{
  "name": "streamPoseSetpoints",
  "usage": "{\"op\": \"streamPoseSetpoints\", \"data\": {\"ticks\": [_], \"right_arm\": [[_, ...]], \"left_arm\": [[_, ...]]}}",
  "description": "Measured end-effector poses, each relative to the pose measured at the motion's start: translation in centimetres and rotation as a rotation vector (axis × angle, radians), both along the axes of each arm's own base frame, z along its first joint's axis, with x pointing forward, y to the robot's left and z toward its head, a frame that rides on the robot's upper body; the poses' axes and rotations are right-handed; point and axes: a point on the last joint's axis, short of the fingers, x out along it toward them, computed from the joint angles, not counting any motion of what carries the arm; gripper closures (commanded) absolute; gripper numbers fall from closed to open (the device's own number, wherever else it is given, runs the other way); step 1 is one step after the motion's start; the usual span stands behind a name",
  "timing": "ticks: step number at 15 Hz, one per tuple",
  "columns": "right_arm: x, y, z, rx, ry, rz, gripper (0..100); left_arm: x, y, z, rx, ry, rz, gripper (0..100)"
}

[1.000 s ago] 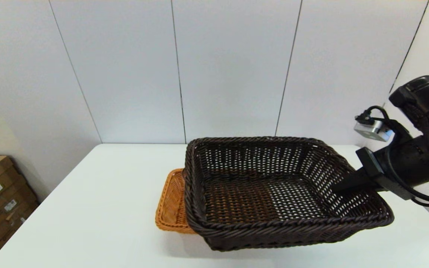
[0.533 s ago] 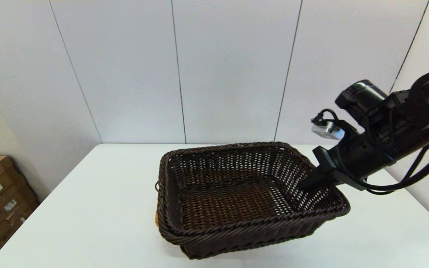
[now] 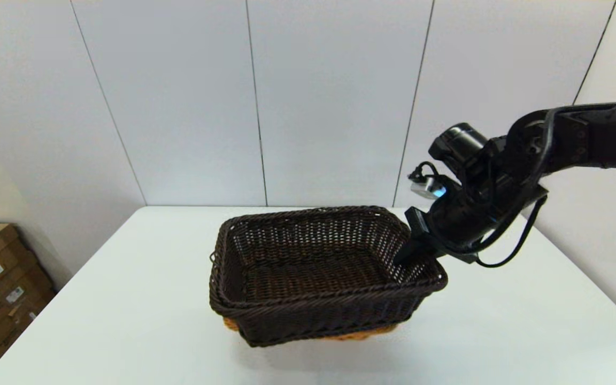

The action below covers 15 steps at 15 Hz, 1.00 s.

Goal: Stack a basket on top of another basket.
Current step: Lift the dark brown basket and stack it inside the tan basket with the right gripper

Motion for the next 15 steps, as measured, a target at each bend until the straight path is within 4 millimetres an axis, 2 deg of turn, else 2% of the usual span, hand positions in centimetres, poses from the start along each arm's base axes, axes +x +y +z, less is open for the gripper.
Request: {"op": "streamPoseSetpoints", "data": {"ticks": [7,15], "right_arm": [[2.0,1.1,-0.2,0.009,0.043,-0.142,100],[2.8,1.3,-1.4,-0.027,0.05,-0.17,100]], "left_arm": [[0.0,0.0,0.0,0.0,0.0,0.001,0],[0.0,0.0,0.0,0.0,0.0,0.0,0]]}}
